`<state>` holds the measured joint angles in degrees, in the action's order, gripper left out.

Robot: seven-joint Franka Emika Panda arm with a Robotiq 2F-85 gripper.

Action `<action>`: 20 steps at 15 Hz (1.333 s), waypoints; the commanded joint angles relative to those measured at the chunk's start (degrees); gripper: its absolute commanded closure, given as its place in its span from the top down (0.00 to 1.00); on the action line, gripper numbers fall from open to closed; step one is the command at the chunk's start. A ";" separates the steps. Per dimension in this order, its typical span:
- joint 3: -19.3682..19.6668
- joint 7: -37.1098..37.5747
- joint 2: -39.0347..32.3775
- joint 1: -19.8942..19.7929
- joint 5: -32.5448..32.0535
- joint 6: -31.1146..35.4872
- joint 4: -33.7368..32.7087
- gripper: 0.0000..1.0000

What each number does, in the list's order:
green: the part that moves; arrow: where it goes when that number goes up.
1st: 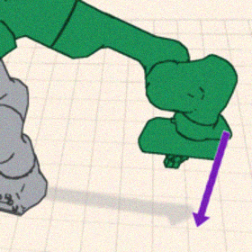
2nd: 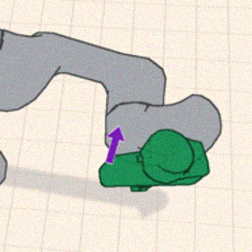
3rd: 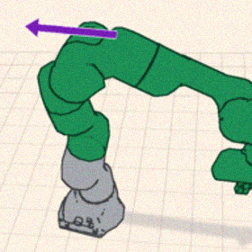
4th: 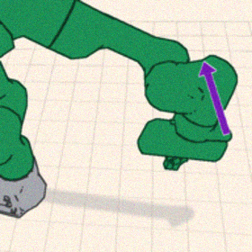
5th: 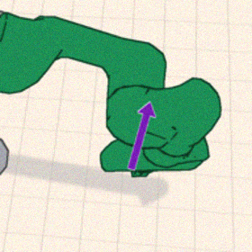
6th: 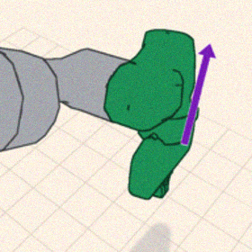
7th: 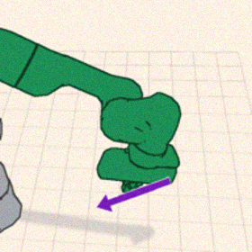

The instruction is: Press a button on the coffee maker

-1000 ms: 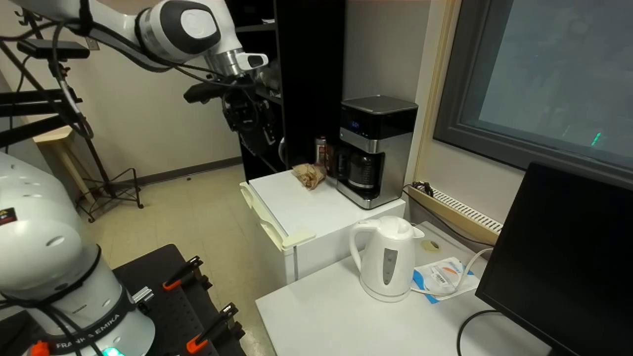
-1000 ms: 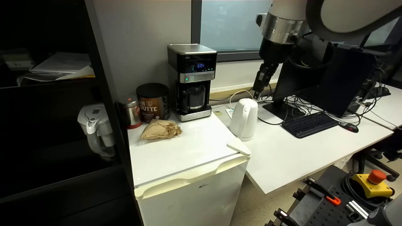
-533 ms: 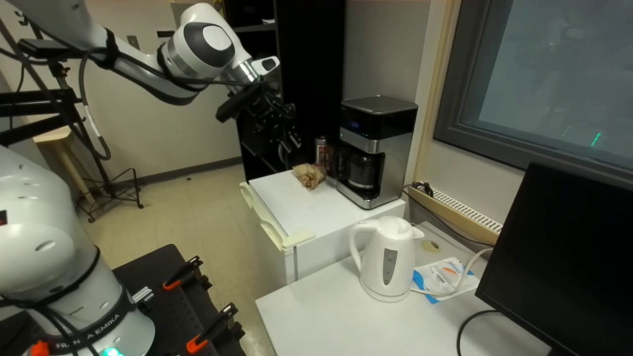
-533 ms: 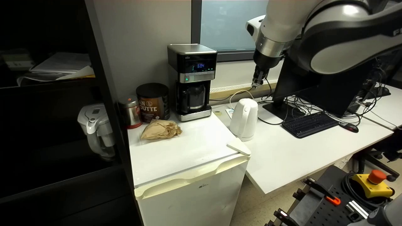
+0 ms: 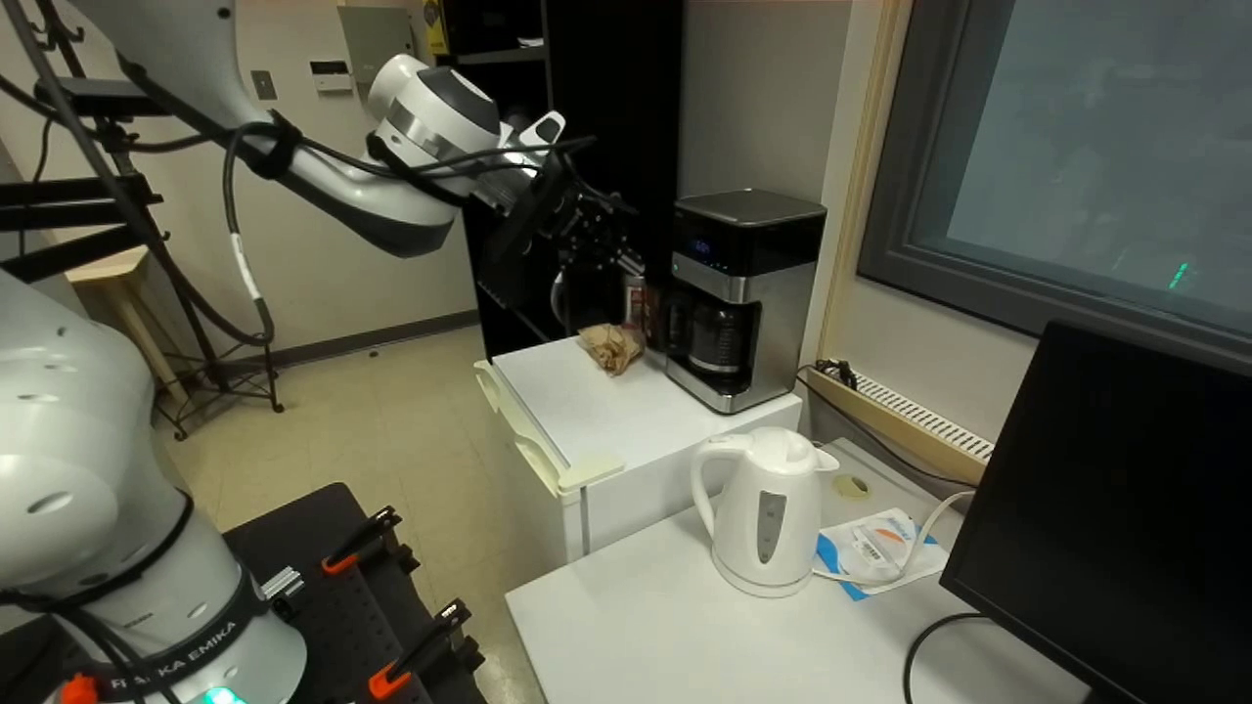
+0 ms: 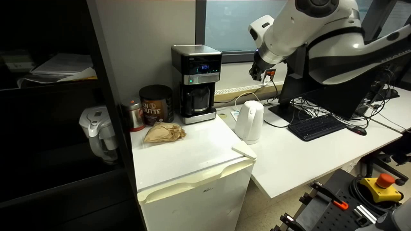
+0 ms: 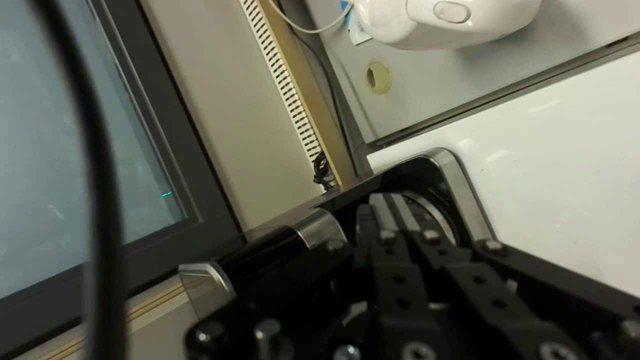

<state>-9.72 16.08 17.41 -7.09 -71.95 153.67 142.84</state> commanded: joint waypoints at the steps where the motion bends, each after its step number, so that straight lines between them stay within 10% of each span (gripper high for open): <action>1: -0.46 9.73 -5.15 -2.41 -9.98 3.58 -4.80 0.01; 20: 0.31 30.37 -31.70 -3.02 -24.46 9.69 -28.71 0.01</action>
<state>-9.27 45.15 -9.61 -10.13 -95.30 161.56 119.43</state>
